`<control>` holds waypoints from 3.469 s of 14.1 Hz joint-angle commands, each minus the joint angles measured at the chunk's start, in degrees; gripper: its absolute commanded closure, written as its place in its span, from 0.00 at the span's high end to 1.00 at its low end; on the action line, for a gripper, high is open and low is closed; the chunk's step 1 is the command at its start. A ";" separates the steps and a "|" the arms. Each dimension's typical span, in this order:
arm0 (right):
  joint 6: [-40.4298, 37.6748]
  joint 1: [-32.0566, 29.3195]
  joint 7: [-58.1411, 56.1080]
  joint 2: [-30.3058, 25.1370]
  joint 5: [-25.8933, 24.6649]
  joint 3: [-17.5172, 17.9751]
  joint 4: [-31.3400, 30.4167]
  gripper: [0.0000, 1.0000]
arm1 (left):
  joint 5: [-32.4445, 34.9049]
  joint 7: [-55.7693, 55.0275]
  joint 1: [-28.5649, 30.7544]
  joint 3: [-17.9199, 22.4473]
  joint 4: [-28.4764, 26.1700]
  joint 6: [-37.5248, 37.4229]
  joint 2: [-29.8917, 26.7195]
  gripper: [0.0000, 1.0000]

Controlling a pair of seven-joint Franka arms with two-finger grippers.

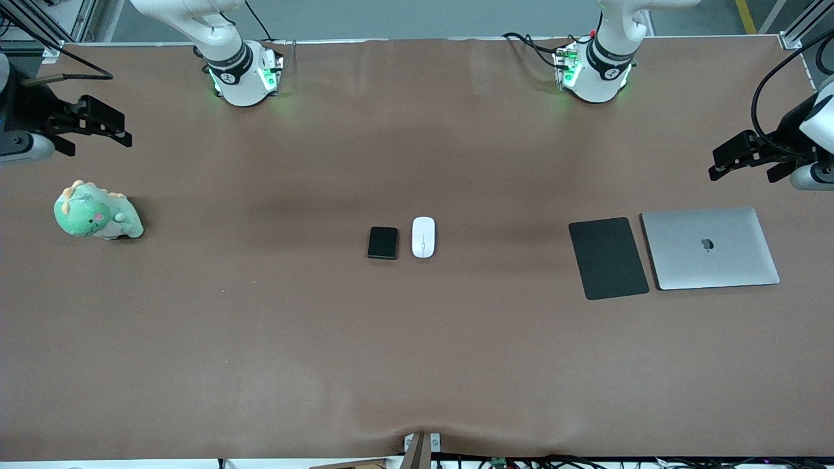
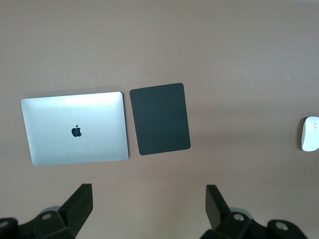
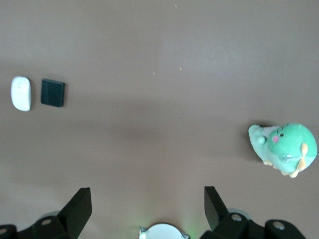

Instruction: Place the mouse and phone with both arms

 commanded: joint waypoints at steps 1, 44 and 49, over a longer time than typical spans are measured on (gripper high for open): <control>-7.35 0.02 -0.45 -0.15 1.06 -0.41 7.10 1.00 | -0.16 -2.96 -0.22 -0.07 0.96 -0.24 1.27 1.00; 8.24 5.81 11.24 17.25 2.02 -0.59 0.52 1.00 | 18.38 -53.68 -34.15 -14.66 4.57 43.53 47.95 1.00; 11.07 7.05 15.01 17.25 4.13 -0.50 -2.47 1.00 | 18.65 -54.21 -33.89 -14.66 4.57 45.29 49.18 1.00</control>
